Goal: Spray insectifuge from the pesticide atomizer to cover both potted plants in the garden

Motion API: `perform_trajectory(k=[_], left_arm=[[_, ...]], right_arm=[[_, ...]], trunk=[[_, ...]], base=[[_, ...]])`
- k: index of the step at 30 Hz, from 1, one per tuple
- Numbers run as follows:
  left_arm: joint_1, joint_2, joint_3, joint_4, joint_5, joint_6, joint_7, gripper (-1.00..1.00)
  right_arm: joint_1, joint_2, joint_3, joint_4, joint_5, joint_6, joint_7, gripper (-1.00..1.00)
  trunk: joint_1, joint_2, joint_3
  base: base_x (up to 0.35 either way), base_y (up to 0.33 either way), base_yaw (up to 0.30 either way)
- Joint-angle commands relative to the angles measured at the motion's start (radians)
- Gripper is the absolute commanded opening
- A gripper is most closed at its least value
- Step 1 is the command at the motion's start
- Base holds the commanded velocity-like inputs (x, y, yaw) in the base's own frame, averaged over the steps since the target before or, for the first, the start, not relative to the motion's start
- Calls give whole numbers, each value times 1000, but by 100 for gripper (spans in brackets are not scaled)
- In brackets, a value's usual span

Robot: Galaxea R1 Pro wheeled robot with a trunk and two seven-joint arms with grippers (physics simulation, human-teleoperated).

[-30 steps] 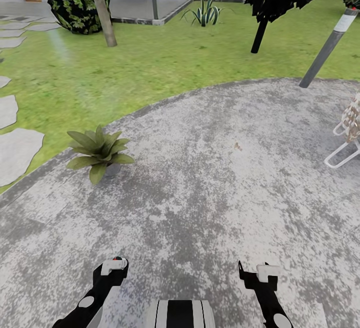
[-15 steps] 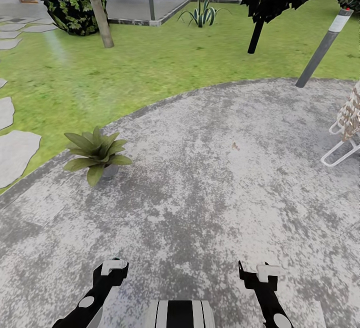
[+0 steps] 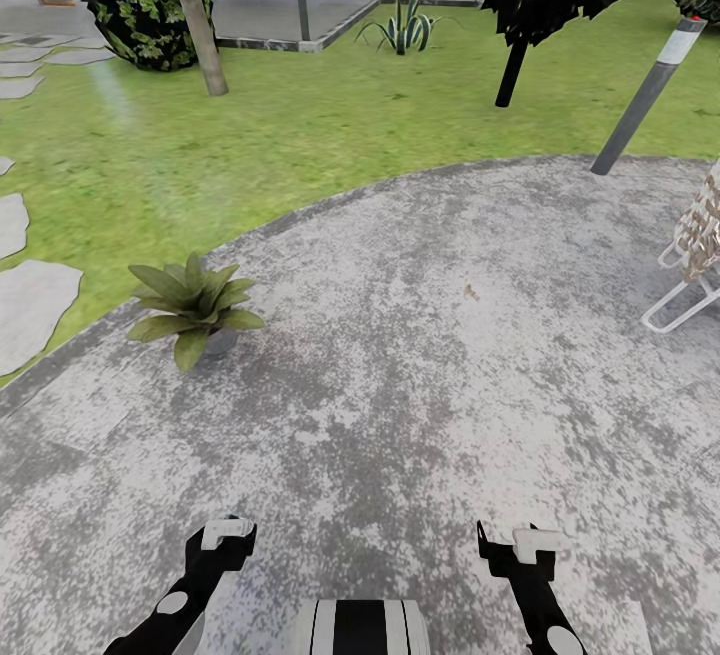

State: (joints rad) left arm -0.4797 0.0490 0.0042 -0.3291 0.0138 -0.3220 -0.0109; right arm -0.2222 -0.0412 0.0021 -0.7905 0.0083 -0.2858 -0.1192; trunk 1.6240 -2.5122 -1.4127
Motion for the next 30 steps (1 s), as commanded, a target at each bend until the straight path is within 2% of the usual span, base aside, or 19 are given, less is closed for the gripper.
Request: perform_trajectory(k=[1,28,30], left_arm=[[0,0,0,0,1,-3,-1,-100],[0,0,0,-1,2,-4,-1,-100],[0,0,-1,-1,2,-4,-1,-100]], right_arm=[[-1,0,1,1,1,-3,-4,100],[0,0,1,1,1,-3,-4,100],[0,0,1,1,1,-3,-4,100]], trunk=[[0,0,-1],[0,0,-1],[-1,0,7]], base=[[0,0,0],[0,0,0],[0,0,0]])
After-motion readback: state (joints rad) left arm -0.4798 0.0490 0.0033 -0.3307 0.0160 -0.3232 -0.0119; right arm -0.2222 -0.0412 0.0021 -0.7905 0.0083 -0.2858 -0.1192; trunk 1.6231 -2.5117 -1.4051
